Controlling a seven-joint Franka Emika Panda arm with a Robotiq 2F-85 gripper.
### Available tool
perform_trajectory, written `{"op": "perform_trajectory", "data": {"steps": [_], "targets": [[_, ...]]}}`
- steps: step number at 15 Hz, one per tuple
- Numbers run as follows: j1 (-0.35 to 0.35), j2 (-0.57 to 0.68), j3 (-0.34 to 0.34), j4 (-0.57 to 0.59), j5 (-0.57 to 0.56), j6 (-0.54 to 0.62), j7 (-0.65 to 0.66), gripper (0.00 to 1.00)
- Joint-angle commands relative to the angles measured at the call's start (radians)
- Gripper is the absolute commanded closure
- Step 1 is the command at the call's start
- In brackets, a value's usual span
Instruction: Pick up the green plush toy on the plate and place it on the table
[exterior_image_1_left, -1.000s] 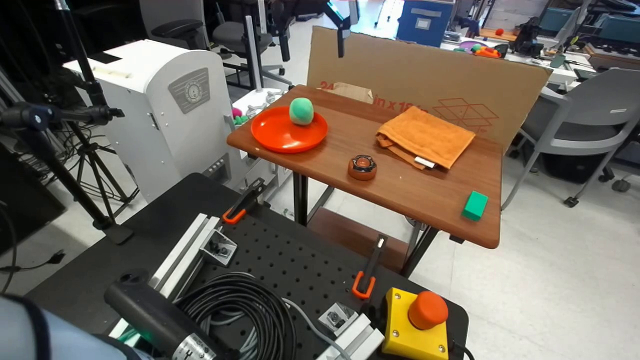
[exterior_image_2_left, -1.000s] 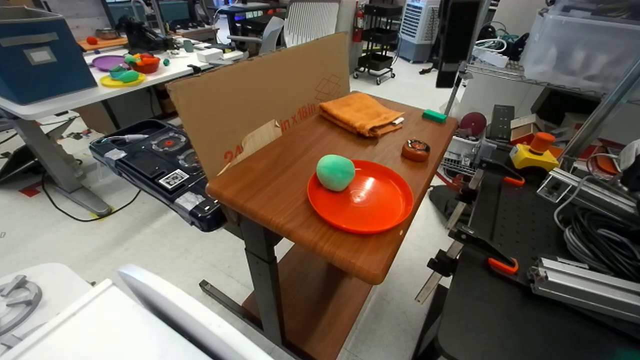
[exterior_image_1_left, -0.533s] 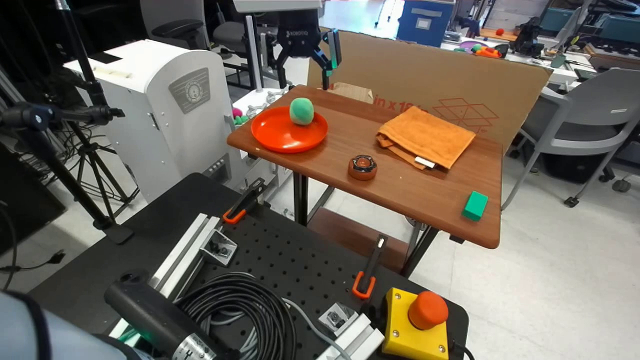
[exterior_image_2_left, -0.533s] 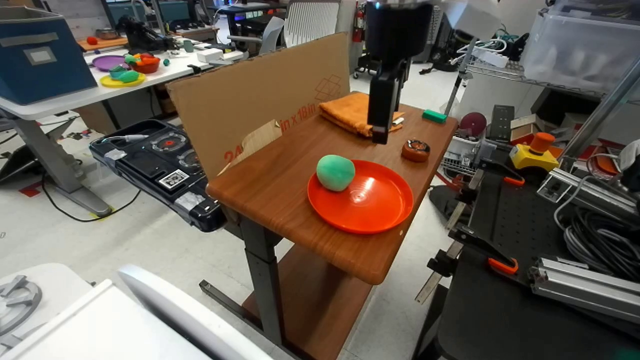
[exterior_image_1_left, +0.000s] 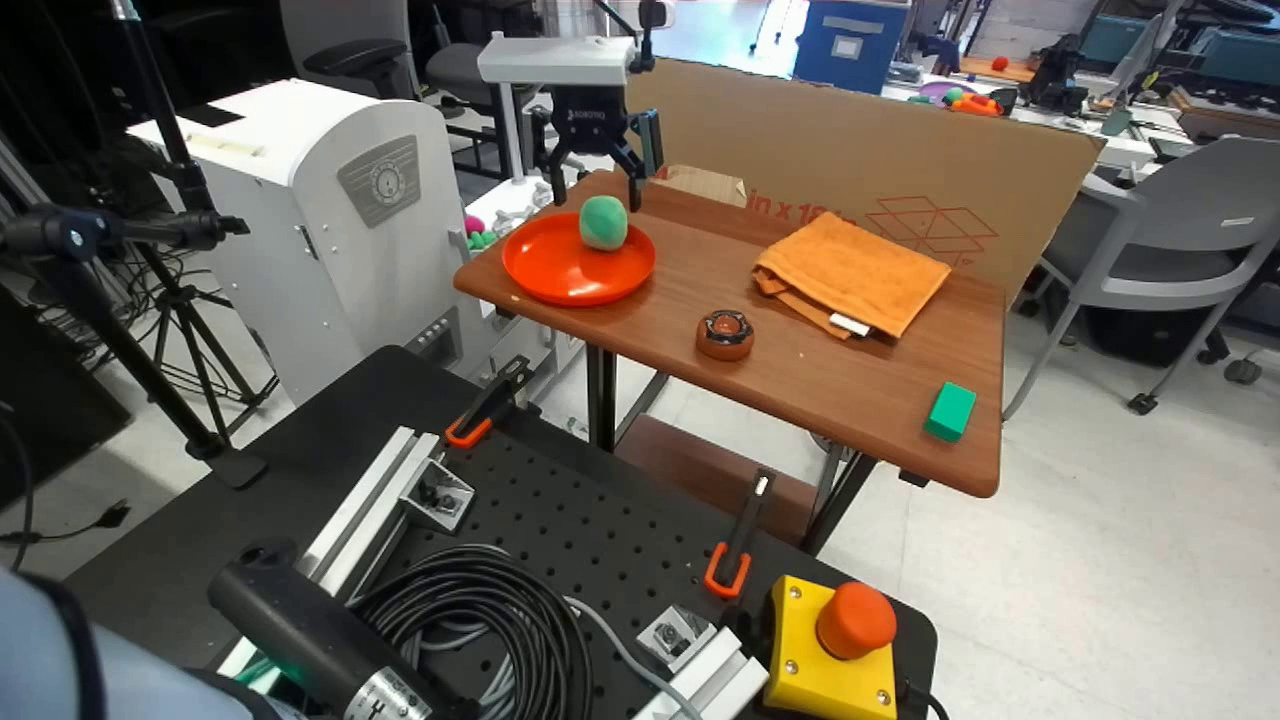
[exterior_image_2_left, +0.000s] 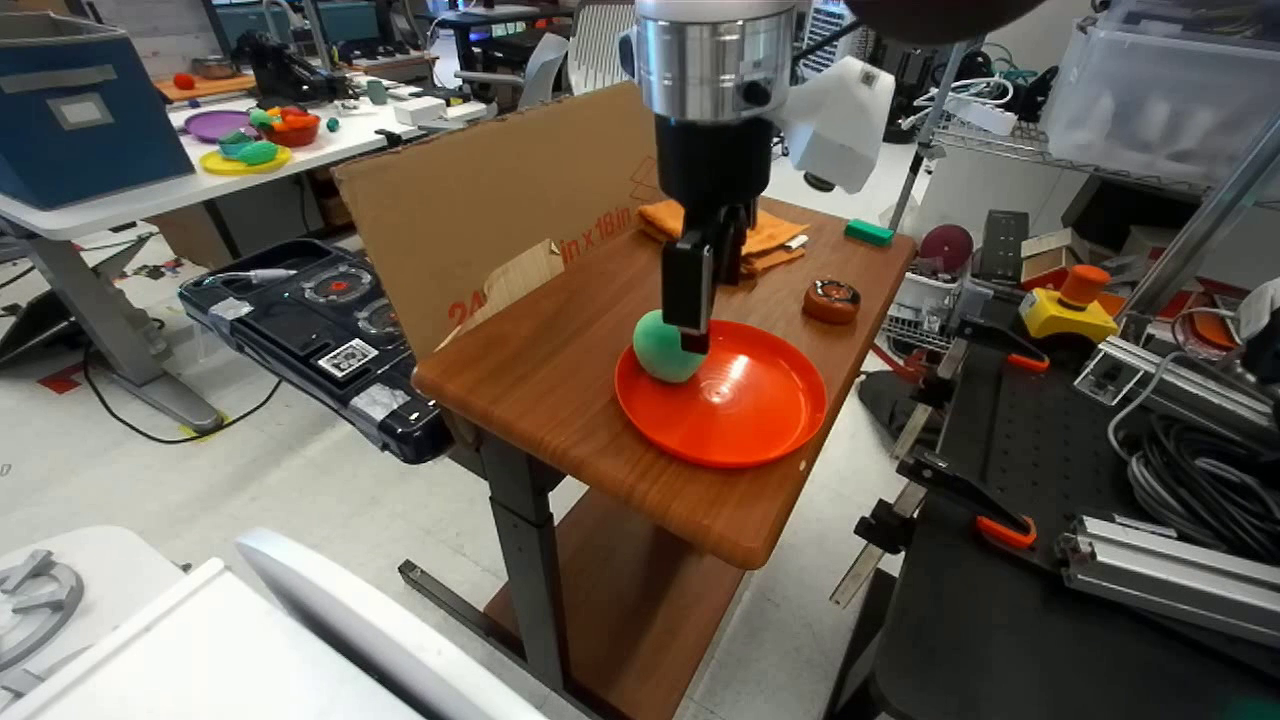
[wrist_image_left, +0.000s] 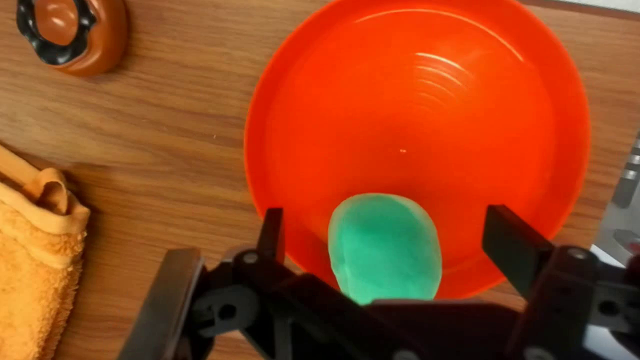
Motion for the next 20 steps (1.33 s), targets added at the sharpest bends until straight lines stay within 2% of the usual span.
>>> {"op": "perform_trajectory", "data": {"steps": [1, 4, 5, 7, 10, 15, 18, 20], "targets": [[0.043, 0.083, -0.032, 0.090, 0.001, -0.002, 0.017, 0.00], [0.063, 0.131, -0.047, 0.144, 0.002, -0.012, 0.019, 0.00], [0.069, 0.145, -0.051, 0.159, 0.002, -0.015, 0.020, 0.25], [0.076, 0.161, -0.055, 0.173, 0.005, -0.011, 0.015, 0.34], [0.073, 0.158, -0.051, 0.167, 0.018, -0.008, 0.002, 0.59], [0.025, 0.050, -0.003, 0.082, 0.102, 0.014, -0.082, 0.92], [0.014, 0.012, -0.006, 0.097, 0.156, -0.008, -0.109, 0.96], [0.003, 0.020, -0.019, 0.144, 0.173, -0.033, -0.116, 0.94]]}}
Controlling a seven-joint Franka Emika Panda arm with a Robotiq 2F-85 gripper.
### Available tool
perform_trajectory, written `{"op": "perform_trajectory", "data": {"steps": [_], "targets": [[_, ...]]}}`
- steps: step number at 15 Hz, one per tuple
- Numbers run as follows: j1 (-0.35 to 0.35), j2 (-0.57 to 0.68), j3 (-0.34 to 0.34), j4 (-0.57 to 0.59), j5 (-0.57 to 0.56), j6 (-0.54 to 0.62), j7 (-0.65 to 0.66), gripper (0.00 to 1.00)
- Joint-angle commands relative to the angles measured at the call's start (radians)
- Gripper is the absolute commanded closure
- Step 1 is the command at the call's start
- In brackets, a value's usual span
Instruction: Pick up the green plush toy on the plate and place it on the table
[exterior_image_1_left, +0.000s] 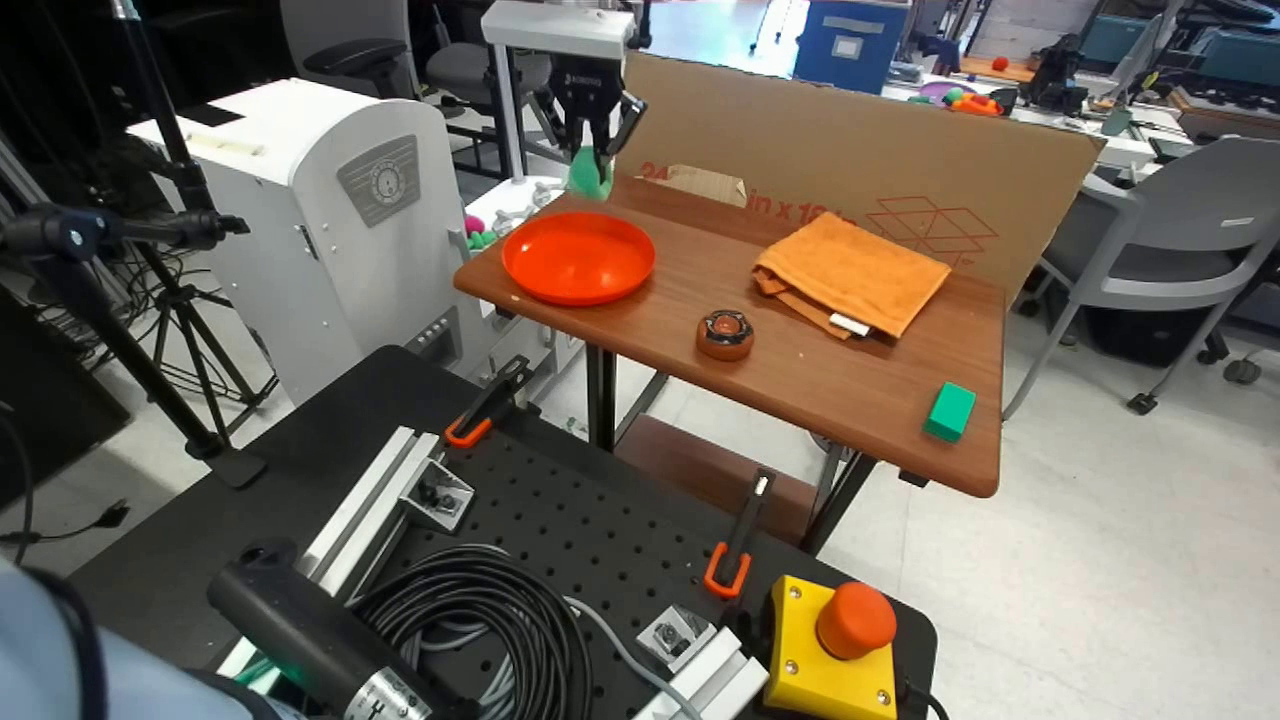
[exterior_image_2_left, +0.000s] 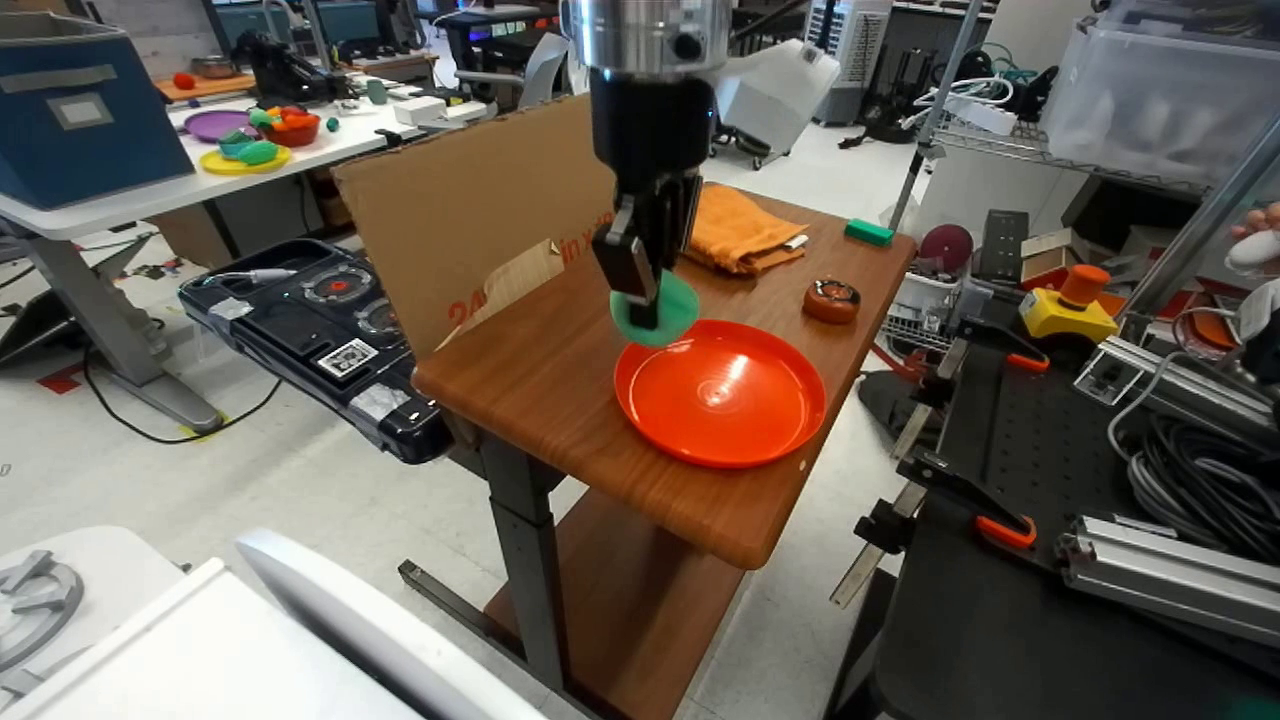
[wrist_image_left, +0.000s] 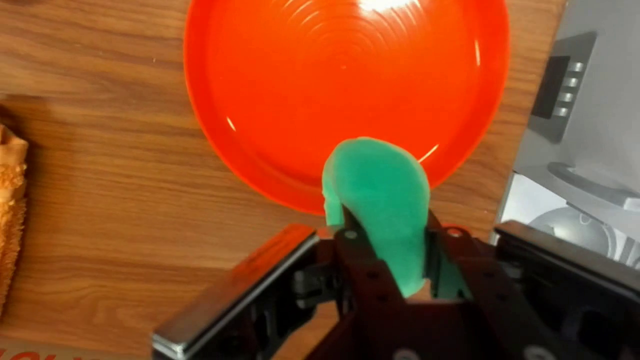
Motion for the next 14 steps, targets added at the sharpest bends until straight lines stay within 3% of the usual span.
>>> {"op": "perform_trajectory", "data": {"steps": [1, 13, 14], "targets": [[-0.037, -0.010, -0.007, 0.048, 0.042, -0.040, -0.038, 0.94], [-0.122, 0.240, -0.095, 0.349, 0.037, -0.213, -0.013, 0.94], [-0.119, 0.264, -0.098, 0.370, 0.036, -0.224, -0.008, 0.50]]}}
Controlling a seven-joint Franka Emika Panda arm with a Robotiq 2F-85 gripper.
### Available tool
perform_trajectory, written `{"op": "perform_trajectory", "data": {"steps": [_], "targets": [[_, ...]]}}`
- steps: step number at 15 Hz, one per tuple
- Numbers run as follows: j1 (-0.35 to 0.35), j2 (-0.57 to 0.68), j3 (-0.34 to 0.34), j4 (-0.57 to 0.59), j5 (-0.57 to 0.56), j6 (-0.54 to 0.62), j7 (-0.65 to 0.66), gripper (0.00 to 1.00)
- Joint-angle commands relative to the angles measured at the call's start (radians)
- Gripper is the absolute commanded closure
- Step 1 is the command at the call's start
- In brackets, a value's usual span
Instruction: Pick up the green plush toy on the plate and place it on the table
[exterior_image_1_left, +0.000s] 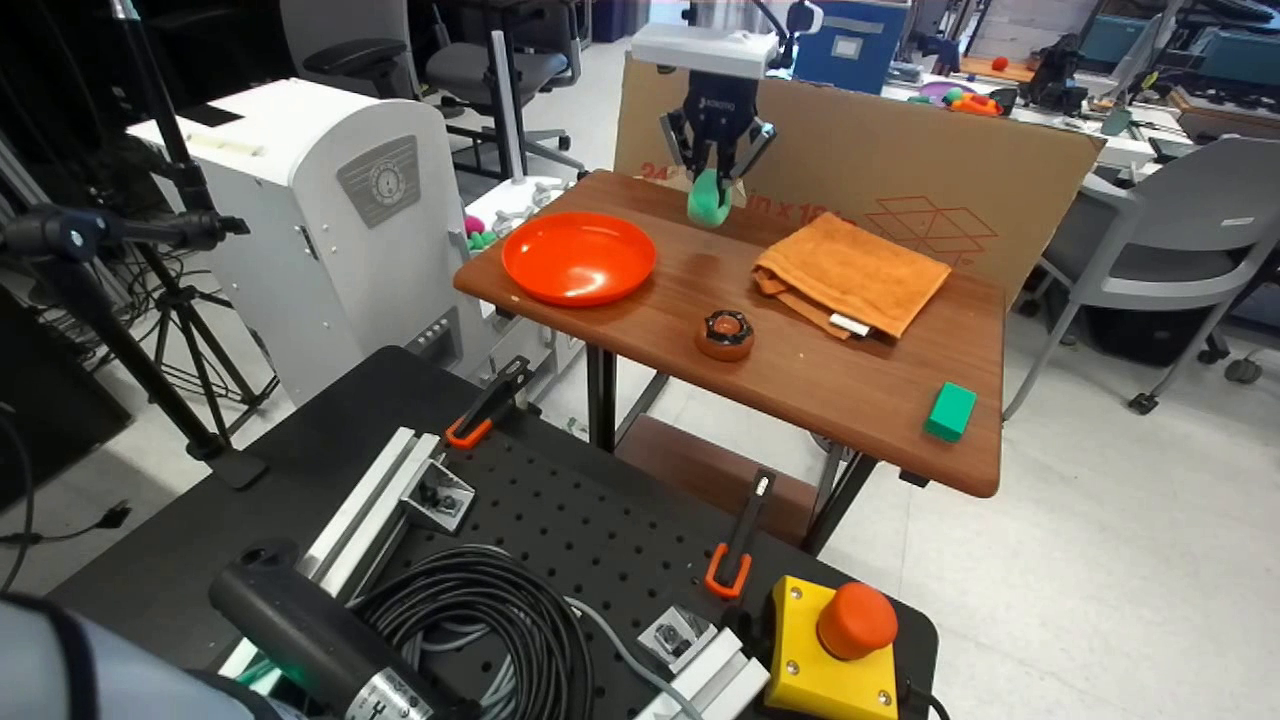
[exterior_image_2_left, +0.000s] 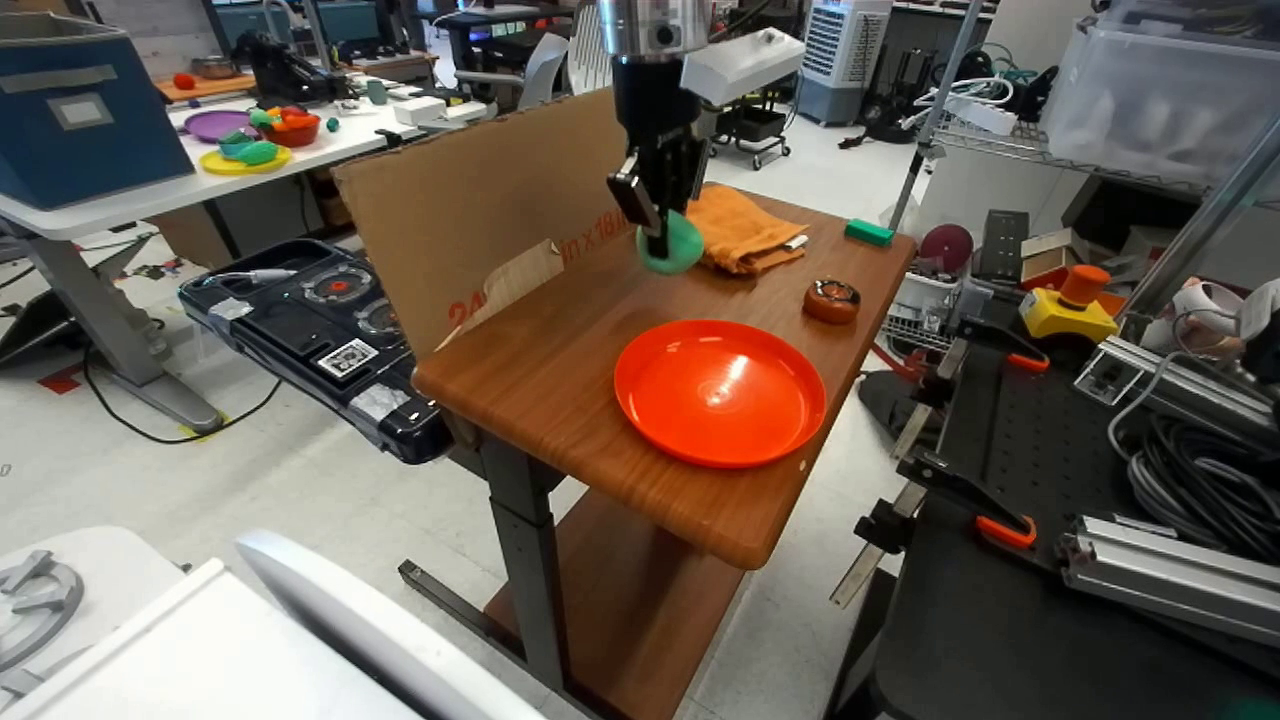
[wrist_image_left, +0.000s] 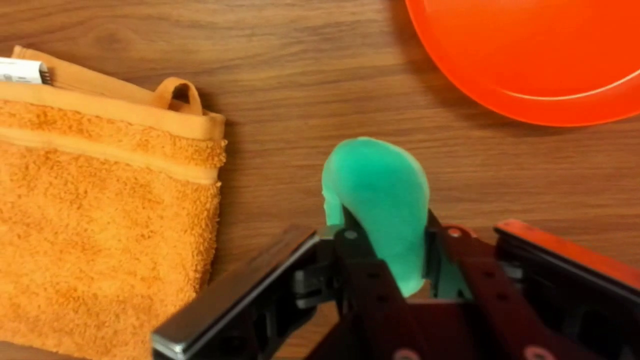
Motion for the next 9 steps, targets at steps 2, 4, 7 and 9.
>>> {"op": "perform_trajectory", "data": {"steps": [2, 4, 7, 9], "targets": [[0.012, 0.122, -0.010, 0.142, 0.015, -0.094, 0.001, 0.42], [0.015, 0.150, -0.008, 0.174, 0.017, -0.116, -0.001, 0.27], [0.019, 0.121, -0.002, 0.138, 0.012, -0.100, -0.017, 0.06], [0.020, 0.064, 0.001, 0.057, 0.008, -0.068, -0.026, 0.00]]}}
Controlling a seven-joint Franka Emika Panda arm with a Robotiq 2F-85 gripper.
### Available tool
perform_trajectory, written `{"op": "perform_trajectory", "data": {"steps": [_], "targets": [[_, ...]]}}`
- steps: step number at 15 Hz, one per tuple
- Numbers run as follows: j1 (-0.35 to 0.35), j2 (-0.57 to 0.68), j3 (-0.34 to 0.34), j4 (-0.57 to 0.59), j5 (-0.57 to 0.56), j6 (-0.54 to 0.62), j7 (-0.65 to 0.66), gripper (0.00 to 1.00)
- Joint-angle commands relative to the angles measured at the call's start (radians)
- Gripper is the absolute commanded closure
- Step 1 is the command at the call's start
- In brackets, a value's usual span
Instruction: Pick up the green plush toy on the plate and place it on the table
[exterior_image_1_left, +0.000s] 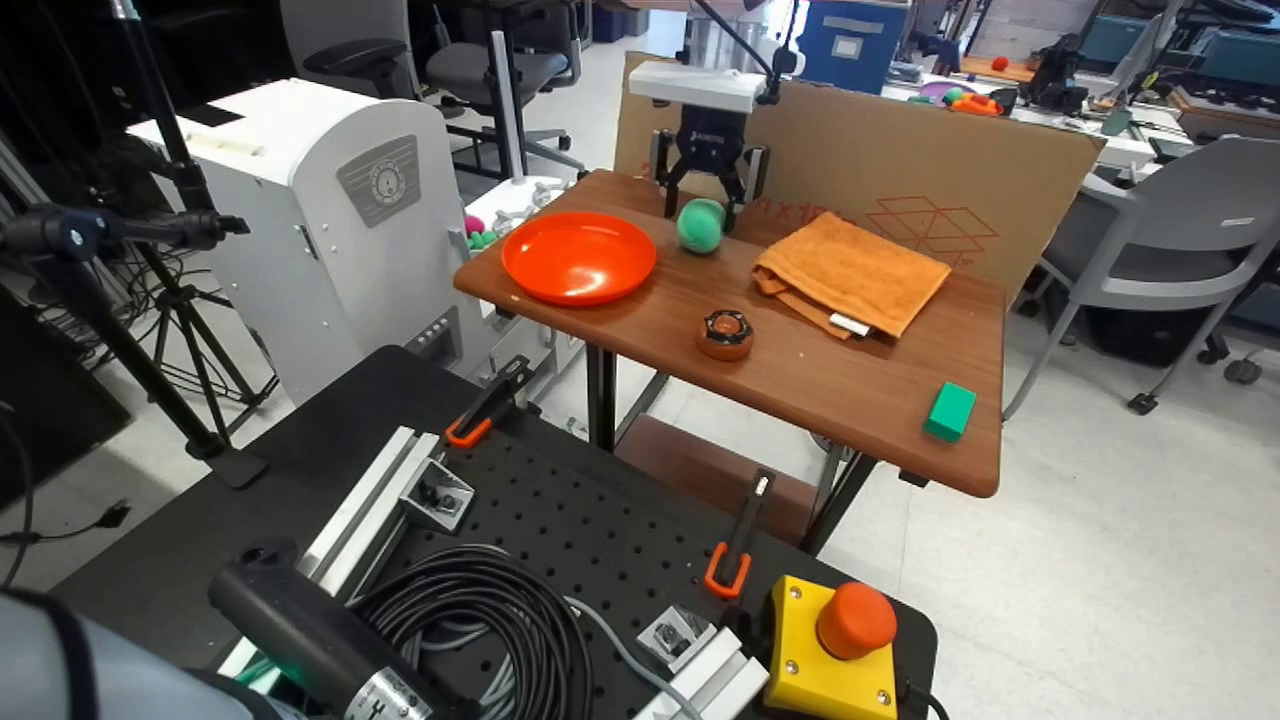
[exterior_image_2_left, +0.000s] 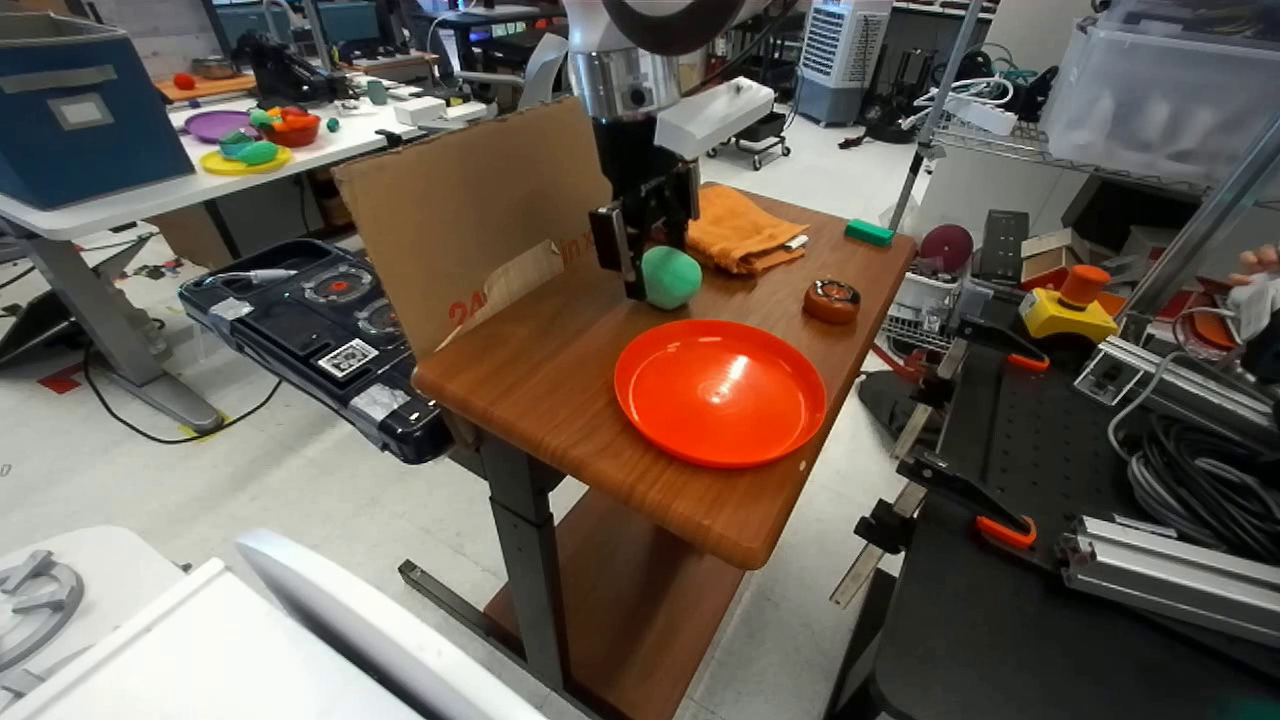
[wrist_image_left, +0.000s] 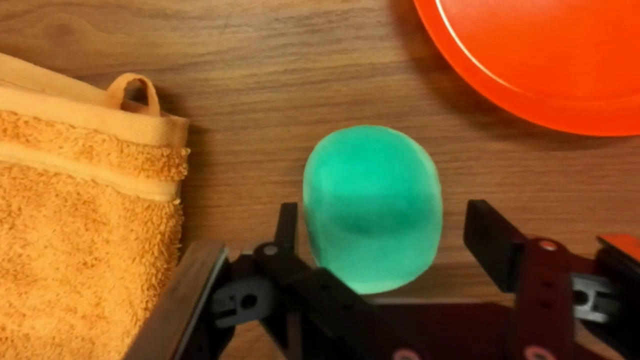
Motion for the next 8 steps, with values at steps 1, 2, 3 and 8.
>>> {"op": "perform_trajectory", "data": {"steps": [1, 2, 3, 8], "targets": [[0.002, -0.114, 0.008, -0.137, 0.007, 0.024, -0.039, 0.00], [-0.006, -0.163, 0.022, -0.202, 0.019, 0.034, -0.063, 0.00], [-0.007, -0.207, 0.029, -0.258, 0.016, 0.045, -0.080, 0.00], [0.009, -0.151, 0.016, -0.176, 0.004, 0.005, -0.058, 0.00]]}}
